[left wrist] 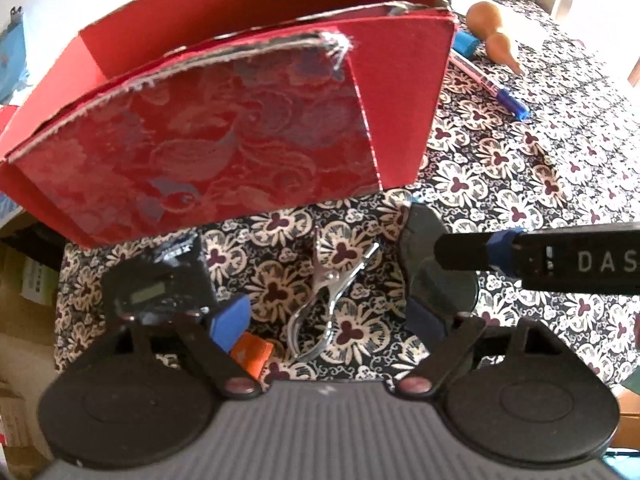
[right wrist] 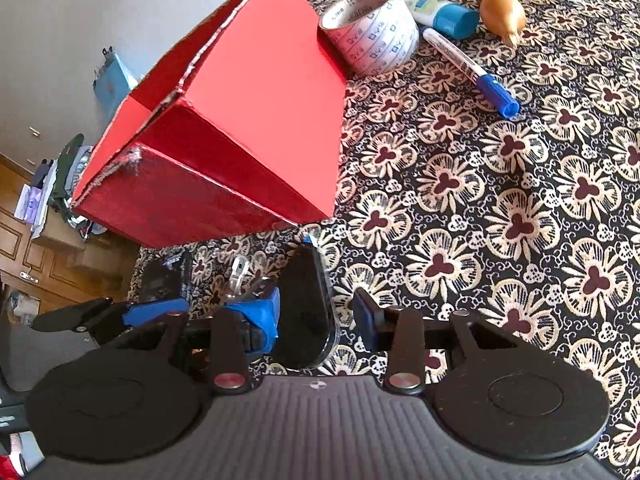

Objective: Organize rigid objects
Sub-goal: 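Position the open right gripper around the metal clip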

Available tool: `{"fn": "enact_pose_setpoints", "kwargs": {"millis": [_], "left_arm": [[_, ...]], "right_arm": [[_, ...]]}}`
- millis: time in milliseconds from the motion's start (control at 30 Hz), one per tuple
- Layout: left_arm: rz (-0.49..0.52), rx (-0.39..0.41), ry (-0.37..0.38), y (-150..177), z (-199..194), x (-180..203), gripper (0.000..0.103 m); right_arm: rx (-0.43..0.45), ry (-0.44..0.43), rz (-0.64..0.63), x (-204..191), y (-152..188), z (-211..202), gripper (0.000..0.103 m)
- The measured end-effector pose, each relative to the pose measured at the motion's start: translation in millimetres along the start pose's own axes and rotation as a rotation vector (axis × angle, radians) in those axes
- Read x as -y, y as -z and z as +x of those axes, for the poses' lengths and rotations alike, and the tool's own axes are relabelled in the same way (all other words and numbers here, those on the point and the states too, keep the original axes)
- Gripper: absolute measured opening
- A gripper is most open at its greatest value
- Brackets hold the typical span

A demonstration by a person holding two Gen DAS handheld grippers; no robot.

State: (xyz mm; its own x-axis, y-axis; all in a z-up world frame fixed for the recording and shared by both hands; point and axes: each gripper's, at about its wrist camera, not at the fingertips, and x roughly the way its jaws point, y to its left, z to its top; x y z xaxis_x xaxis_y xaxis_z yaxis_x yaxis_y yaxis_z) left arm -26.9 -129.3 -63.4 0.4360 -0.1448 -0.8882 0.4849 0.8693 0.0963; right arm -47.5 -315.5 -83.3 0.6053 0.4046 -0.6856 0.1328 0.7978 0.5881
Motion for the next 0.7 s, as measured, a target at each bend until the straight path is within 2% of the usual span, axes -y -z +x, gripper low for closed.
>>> {"fn": "enact_pose_setpoints", "kwargs": {"millis": [167,300,500,600,700], "left_arm": [[0.000,0.024,0.074,3.5,-2.5,1.4,0.088],[-0.014,0.048,0.181,6.8,-2.7,1.1,0.088],[-0.032,0.053,0.252,4.9,3.9,6.2,0.087],[-0.038,0.032,0.267,3.1,12.7,12.2,0.077],[-0.020,0.048,0.265,2.6,12.4,18.4,0.076]], "right_arm": [[0.006,-0.020,0.025,5.3,-0.3,-0.4,0.021],[0.008,-0.032,0.025,7.0,-0.9,-0.5,0.021],[0.014,-0.046,-0.001,7.5,-0.3,-1.1,0.021],[0.022,-0.050,-0.025,6.6,1.2,-0.8,0.021],[0.033,-0.056,-0.032,6.3,2.3,-0.2,0.021]]}}
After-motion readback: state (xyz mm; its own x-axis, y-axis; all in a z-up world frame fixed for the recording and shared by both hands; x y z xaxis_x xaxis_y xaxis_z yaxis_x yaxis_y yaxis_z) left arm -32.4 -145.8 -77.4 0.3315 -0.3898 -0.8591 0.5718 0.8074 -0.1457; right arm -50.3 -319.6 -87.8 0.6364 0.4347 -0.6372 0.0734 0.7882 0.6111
